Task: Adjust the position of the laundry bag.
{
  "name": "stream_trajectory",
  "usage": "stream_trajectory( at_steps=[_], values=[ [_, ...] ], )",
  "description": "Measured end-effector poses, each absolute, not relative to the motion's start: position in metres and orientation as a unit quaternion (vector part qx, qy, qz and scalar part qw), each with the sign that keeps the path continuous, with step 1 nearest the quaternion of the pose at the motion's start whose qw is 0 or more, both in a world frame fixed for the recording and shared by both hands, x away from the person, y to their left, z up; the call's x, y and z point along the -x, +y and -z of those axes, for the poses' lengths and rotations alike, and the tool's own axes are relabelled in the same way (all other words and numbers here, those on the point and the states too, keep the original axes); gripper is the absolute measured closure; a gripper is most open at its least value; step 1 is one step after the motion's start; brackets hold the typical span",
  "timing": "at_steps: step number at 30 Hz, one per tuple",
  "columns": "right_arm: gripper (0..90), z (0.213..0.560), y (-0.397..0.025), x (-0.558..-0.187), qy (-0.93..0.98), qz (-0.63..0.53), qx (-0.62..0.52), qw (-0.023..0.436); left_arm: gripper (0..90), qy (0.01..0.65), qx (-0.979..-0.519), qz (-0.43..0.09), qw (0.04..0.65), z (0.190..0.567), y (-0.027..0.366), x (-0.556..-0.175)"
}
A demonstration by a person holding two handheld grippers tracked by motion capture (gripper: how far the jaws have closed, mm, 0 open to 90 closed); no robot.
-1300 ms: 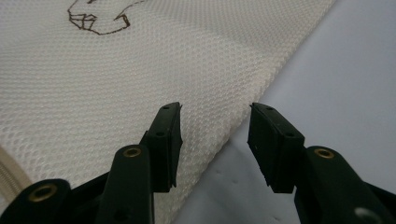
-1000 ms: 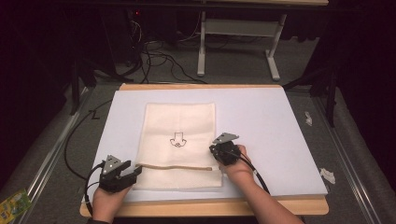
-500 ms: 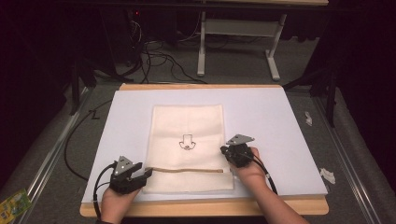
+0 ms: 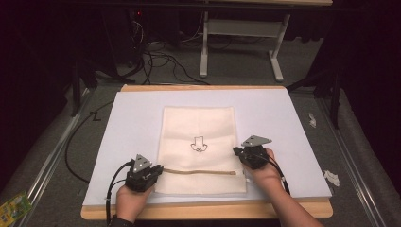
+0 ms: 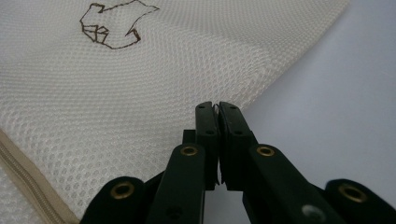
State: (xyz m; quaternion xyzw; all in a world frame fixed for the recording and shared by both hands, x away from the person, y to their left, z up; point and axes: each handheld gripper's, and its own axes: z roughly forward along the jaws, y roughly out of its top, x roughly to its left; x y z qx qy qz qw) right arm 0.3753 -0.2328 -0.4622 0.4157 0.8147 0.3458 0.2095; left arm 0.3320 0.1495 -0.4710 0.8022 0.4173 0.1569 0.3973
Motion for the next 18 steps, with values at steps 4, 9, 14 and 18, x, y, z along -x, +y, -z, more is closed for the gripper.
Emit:
stream_trajectory(
  at_steps=[4,9,14,18],
  values=[
    [88.7,0.463,-0.249,-0.373,0.8,-0.356,-0.433,0.214,83.9,0.4,-0.811,-0.157,0.398,0.472,0.136,-0.334],
    [88.5,0.462,-0.265,-0.374,0.784,-0.368,-0.452,0.214,84.2,0.391,-0.812,-0.154,0.406,0.471,0.126,-0.338],
    [88.5,0.466,-0.273,-0.38,0.776,-0.366,-0.467,0.216,85.3,0.373,-0.822,-0.16,0.399,0.473,0.118,-0.343],
    [88.4,0.467,-0.274,-0.382,0.775,-0.363,-0.471,0.214,85.3,0.372,-0.822,-0.158,0.402,0.473,0.117,-0.345]
  ],
)
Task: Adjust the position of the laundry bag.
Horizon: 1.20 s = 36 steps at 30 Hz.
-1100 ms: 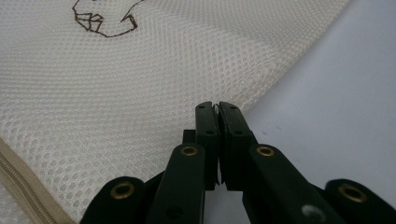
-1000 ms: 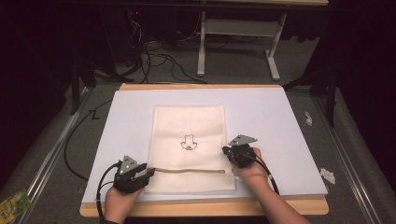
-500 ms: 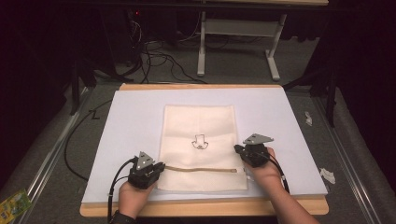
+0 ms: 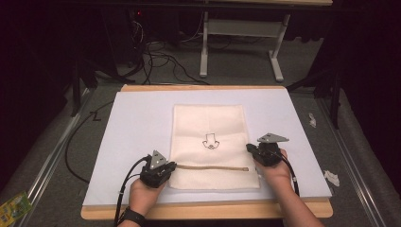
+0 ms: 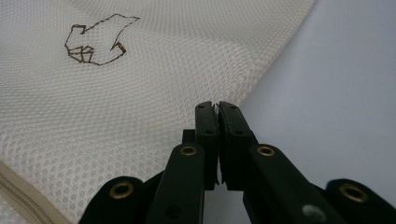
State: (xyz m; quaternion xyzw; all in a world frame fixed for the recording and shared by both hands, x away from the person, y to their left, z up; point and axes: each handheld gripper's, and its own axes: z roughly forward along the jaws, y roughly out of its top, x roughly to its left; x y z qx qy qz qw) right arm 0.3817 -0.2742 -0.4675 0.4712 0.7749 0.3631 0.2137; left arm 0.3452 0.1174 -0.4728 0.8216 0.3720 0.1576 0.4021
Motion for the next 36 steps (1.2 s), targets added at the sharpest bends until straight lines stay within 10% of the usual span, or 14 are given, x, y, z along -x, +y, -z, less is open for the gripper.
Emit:
stream_trajectory(
  at_steps=[12,23,36],
  values=[
    [76.7,0.471,-0.276,-0.383,0.775,-0.355,-0.475,0.22,79.4,0.376,-0.816,-0.158,0.408,0.471,0.12,-0.344],
    [65.7,0.461,-0.287,-0.369,0.762,-0.37,-0.478,0.233,47.3,0.385,-0.793,-0.193,0.431,0.468,0.137,-0.339],
    [64.8,0.445,-0.288,-0.335,0.77,-0.373,-0.468,0.221,44.8,0.395,-0.774,-0.158,0.468,0.458,0.133,-0.34]
  ],
)
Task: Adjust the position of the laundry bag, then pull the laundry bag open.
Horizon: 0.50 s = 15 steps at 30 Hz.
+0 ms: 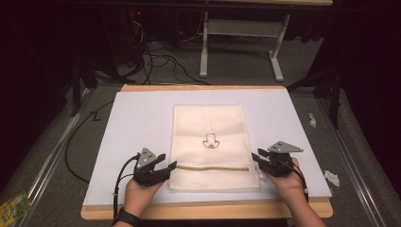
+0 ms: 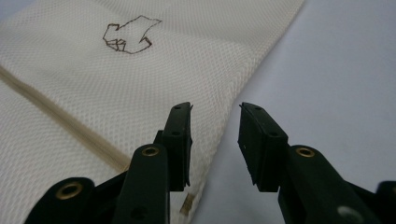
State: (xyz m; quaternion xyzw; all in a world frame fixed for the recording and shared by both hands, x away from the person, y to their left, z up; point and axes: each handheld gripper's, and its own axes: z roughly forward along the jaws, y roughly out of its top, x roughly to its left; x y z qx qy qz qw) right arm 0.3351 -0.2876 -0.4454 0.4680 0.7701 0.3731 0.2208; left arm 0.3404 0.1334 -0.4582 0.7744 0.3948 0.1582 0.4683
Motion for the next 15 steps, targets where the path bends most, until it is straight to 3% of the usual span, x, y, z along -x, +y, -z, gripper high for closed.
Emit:
stream_trajectory(
  at_steps=[3,15],
  values=[
    [61.5,0.449,-0.298,-0.322,0.762,-0.374,-0.486,0.21,44.4,0.39,-0.778,-0.159,0.465,0.46,0.132,-0.341],
    [64.0,0.471,-0.295,-0.323,0.772,-0.369,-0.488,0.174,43.9,0.385,-0.78,-0.157,0.467,0.46,0.124,-0.34]
  ],
)
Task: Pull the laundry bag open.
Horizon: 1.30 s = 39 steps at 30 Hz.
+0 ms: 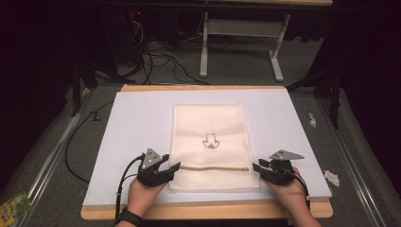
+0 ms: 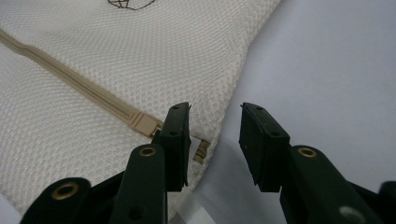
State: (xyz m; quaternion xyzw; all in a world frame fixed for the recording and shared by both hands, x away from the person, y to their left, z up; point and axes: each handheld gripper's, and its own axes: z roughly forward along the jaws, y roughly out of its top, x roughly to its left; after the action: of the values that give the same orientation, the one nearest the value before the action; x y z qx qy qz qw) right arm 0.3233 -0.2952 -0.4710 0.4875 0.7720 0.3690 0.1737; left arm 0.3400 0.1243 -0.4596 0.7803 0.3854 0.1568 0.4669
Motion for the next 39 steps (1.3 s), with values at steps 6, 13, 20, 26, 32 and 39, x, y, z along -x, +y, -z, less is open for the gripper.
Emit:
stream_trajectory(
  at_steps=[6,13,20,26,32,39],
  values=[
    [64.8,0.4741,-0.2944,-0.3236,0.772,-0.372,-0.49,0.159,44.2,0.382,-0.783,-0.158,0.465,0.4589,0.125,-0.3387],
    [67.9,0.4783,-0.2925,-0.3226,0.774,-0.375,-0.489,0.145,44.8,0.383,-0.782,-0.161,0.465,0.4568,0.1301,-0.3389],
    [69.6,0.4789,-0.2914,-0.3216,0.774,-0.374,-0.489,0.148,44.8,0.383,-0.781,-0.16,0.467,0.4559,0.1313,-0.3388],
    [75.6,0.4787,-0.2902,-0.3214,0.777,-0.372,-0.487,0.145,44.9,0.38,-0.783,-0.16,0.466,0.4554,0.1296,-0.3382],
    [80.4,0.4785,-0.2907,-0.3215,0.776,-0.374,-0.488,0.14,44.9,0.378,-0.784,-0.16,0.465,0.4557,0.1284,-0.3384],
    [83.5,0.4782,-0.2891,-0.3209,0.781,-0.373,-0.481,0.143,44.8,0.378,-0.784,-0.161,0.466,0.4554,0.129,-0.3388]
  ],
)
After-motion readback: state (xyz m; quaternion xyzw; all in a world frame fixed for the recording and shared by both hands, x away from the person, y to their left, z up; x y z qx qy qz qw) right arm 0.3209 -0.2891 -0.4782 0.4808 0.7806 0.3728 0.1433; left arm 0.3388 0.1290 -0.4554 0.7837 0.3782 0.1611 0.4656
